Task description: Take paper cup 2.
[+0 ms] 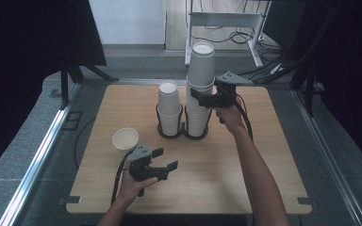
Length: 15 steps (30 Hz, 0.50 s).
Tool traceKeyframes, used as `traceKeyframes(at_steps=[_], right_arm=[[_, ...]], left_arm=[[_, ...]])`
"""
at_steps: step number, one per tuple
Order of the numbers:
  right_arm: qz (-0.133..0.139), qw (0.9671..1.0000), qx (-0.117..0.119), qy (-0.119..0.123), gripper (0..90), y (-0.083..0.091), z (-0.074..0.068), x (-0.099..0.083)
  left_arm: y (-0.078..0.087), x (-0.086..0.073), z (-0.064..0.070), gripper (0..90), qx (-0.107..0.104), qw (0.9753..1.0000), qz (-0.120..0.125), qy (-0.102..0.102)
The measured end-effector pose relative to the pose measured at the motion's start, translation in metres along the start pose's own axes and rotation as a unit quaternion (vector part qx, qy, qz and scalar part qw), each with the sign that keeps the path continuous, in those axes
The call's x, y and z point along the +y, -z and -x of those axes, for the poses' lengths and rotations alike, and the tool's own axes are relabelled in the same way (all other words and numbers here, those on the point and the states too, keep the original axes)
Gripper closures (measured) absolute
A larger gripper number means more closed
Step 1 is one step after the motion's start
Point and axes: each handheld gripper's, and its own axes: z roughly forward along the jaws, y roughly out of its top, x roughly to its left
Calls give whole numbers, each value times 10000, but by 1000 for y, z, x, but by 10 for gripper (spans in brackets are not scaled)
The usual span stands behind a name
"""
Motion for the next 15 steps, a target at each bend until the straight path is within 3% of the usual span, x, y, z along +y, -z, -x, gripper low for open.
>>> traceKeyframes(at_steps=[2,3,4,5,6,7,9,10,15], right_arm=[[6,10000,22,6,41,0,0,0],[6,10000,22,6,41,0,0,0],[17,10000,25,10,41,0,0,0],[17,10000,25,10,41,0,0,0],[28,10000,19,13,41,0,0,-1],[28,10000,19,13,41,0,0,-1],[28,10000,25,22,41,1,0,-1],[31,10000,23,14,41,0,0,-1],[-5,10000,10,21,41,1,0,0]], left_arm=[[-2,14,-1,196,-12,9999,107,75],[-2,14,-1,197,-12,9999,107,75],[-3,26,1,196,57,9998,171,41],[-3,26,1,197,57,9998,171,41],[-2,43,5,194,88,9995,283,-74],[-2,43,5,186,88,9995,283,-74],[-2,58,8,183,146,9989,400,-173],[-3,73,7,176,198,9987,424,-221],[-2,96,4,175,268,9978,594,-96]])
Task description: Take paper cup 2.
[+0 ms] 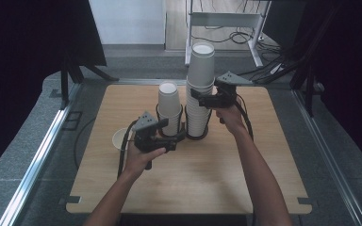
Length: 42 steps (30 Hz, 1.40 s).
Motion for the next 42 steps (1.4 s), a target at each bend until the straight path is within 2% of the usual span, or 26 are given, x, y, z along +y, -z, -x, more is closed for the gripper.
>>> traceKeyframes(at_steps=[5,7,8,12,14,18,19,22,23,26,28,33,38,42], right_arm=[[-31,10000,-5,-4,41,0,0,1],[-47,10000,-4,-5,41,0,0,1],[-47,10000,-4,-5,41,0,0,1],[-51,10000,-11,-2,41,1,-1,1],[-37,10000,-11,-6,41,0,-1,1],[-32,10000,-6,-3,41,0,-1,1],[-25,10000,-6,8,41,0,0,1],[-29,10000,-5,8,41,0,-1,1],[-39,10000,-5,-1,41,1,-1,1],[-36,10000,-5,14,41,0,0,1],[-40,10000,4,13,41,0,0,1],[-71,10000,19,-2,41,1,0,1],[-79,10000,12,2,42,1,-1,1],[-70,10000,14,9,42,0,0,2]], left_arm=[[-5,25,3,167,121,9997,117,-150],[-10,44,1,163,188,9994,217,-167],[-10,44,1,162,188,9994,217,-167],[-17,62,-2,160,271,9987,359,-252],[-24,73,-3,156,312,9983,354,-334],[-43,92,-7,136,434,9979,352,-338],[-53,101,-11,102,295,9984,323,-359],[-62,109,-14,94,333,9980,293,-451],[-67,117,-17,94,359,9977,366,-442],[-73,125,-17,93,310,9976,467,-403],[-78,131,-17,88,371,9969,521,-450],[-102,142,-18,77,475,9971,402,-434],[-122,141,-18,94,664,9956,253,-611],[-124,138,-19,153,582,9955,370,-655]])
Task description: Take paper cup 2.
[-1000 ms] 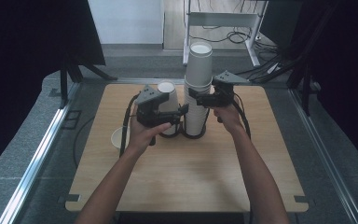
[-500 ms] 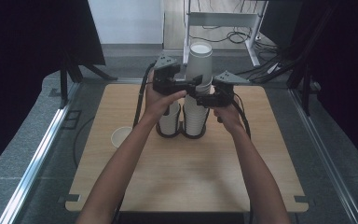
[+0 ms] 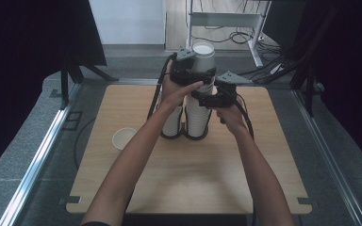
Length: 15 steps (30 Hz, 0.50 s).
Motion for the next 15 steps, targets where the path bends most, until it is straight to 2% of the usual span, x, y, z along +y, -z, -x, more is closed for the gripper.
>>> traceKeyframes(at_steps=[4,5,6,8,13,15], right_arm=[[8,10000,4,3,42,0,0,0],[13,10000,-2,5,42,0,0,0],[4,10000,1,4,42,0,0,0],[-7,10000,-8,13,42,0,-1,0],[-13,10000,8,17,42,0,-1,0],[-9,10000,5,25,42,0,-1,0]], left_arm=[[1,1,-2,159,-68,10000,14,-48],[4,4,-2,163,-69,9998,158,-27],[4,4,-2,165,-69,9998,158,-27],[8,11,-3,165,-127,9994,316,29],[23,37,-2,169,-163,9982,577,-80],[25,41,-2,168,-209,9976,654,-91]])
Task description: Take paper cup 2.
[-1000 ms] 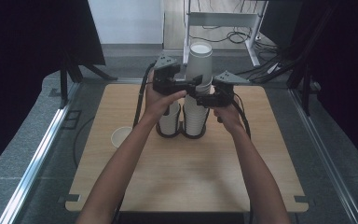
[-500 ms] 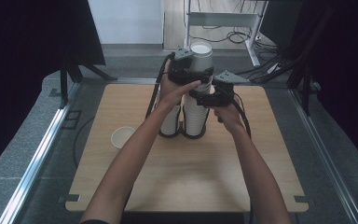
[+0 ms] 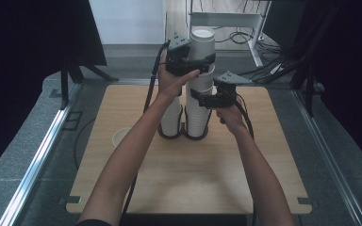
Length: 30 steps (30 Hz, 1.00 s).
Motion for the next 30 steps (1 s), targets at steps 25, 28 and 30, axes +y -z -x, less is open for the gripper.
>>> traceKeyframes(at_steps=[25,28,30], right_arm=[[-64,10000,2,-21,39,0,0,1],[-63,10000,-15,0,38,0,-1,1],[-60,10000,-50,39,38,0,-1,1]], left_arm=[[95,16,38,168,-570,9953,707,-335],[101,9,40,168,-591,9954,644,-400],[107,2,41,168,-600,9958,577,-392]])
